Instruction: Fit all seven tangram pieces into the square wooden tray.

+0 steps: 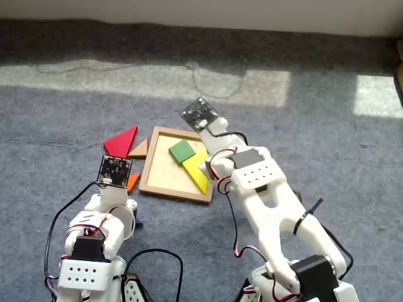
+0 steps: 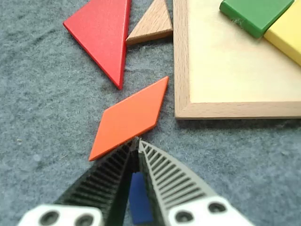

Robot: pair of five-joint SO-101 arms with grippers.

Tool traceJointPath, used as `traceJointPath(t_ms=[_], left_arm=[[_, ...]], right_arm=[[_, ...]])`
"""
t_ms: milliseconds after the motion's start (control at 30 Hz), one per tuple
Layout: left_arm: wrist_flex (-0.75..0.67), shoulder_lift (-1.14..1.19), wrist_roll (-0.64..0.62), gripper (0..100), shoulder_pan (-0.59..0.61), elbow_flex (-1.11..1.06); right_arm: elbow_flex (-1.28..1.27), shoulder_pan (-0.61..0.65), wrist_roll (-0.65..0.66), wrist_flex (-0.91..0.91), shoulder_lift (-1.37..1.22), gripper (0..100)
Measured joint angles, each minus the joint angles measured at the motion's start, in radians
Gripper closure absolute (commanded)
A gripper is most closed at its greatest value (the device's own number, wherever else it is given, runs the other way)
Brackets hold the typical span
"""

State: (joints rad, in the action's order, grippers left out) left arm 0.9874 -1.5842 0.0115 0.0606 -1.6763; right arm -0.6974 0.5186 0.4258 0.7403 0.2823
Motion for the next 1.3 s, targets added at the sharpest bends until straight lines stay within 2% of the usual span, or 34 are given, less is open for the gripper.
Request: traceJointPath(t_ms=[200,400,800,1167,1300], left_arm=[[0.0,0.0,0.0,99,0.0,0.0],[0.0,0.0,0.0,99,0.0,0.0],[0.0,0.0,0.0,99,0.0,0.0],[0.0,0.0,0.0,99,0.0,0.0],[0.0,0.0,0.0,99,0.0,0.0]], right_arm=[[0.002,0.057,0.026,-0.078,-0.038,89.4],[0.097,0.074,0.026,-0.086,-0.245,75.1],[0.157,0.15,-0.003,-0.005,-0.292,75.0],[0.157,0.06,-0.084,-0.003,-0.292,75.3],[0.157,0.055,-0.087,-0.003,-0.292,80.2]])
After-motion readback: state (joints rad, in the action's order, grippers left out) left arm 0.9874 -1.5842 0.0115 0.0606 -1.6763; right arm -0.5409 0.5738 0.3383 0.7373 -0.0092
